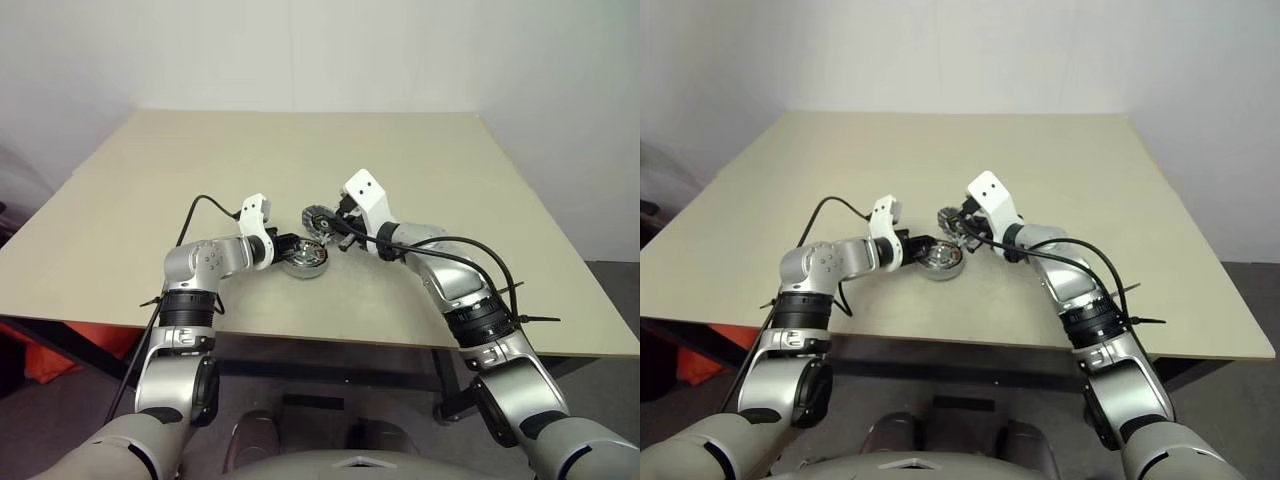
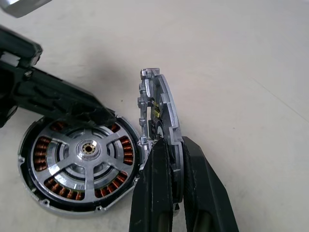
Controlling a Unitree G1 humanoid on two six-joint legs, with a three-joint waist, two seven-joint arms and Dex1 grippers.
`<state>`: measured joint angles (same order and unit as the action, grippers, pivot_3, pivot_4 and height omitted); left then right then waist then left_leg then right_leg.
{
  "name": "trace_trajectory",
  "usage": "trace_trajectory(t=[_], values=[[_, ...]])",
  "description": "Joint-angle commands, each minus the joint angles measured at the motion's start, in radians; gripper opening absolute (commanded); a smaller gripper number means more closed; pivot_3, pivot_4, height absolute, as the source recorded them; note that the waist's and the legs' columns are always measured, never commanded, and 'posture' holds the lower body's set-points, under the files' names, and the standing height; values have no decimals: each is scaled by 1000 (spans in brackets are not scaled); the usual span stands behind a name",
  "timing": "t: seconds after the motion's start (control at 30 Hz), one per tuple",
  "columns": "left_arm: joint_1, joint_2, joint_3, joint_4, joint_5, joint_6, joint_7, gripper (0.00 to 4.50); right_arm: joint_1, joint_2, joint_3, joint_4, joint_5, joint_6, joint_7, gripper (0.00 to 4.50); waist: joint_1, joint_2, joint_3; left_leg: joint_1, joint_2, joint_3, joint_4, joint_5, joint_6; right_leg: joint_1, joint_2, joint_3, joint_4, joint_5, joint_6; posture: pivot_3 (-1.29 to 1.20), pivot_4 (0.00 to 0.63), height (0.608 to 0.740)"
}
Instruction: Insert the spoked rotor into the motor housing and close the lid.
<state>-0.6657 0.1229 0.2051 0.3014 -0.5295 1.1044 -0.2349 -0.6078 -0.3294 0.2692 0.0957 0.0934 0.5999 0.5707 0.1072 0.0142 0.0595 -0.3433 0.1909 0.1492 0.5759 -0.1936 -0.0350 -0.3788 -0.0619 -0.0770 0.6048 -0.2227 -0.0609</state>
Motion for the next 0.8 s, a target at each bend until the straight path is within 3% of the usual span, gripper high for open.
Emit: trace_trajectory(t=[0.03, 0.5, 0.53, 0.8], values=[[-10, 12, 7, 1, 10, 0, 6, 0, 30, -48, 20, -27, -46, 37, 9, 34, 2, 0, 0, 0, 0, 0, 0, 0, 0, 0, 0, 0, 0, 0, 0, 0, 0, 740], [-18, 15, 12, 10, 10, -5, 7, 0, 15, -69, 39, -54, -54, 11, 47, 34, 13, 0, 0, -2, -2, 0, 0, -1, 2, -1, -2, 0, -1, 0, 0, 0, 0, 740], [-18, 15, 12, 10, 10, -6, 8, 0, 15, -72, 41, -57, -55, 9, 52, 697, 14, 0, 0, -2, -2, 0, 0, -1, 2, -1, -2, 0, -1, 0, 0, 0, 0, 740], [-25, 13, 15, 18, 12, -10, 9, 0, 29, -89, 54, -116, -58, 12, 107, 3433, 16, -2, 1, -7, -1, 0, 0, 0, 0, -9, -1, 0, 0, 0, 0, 0, 0, 740]])
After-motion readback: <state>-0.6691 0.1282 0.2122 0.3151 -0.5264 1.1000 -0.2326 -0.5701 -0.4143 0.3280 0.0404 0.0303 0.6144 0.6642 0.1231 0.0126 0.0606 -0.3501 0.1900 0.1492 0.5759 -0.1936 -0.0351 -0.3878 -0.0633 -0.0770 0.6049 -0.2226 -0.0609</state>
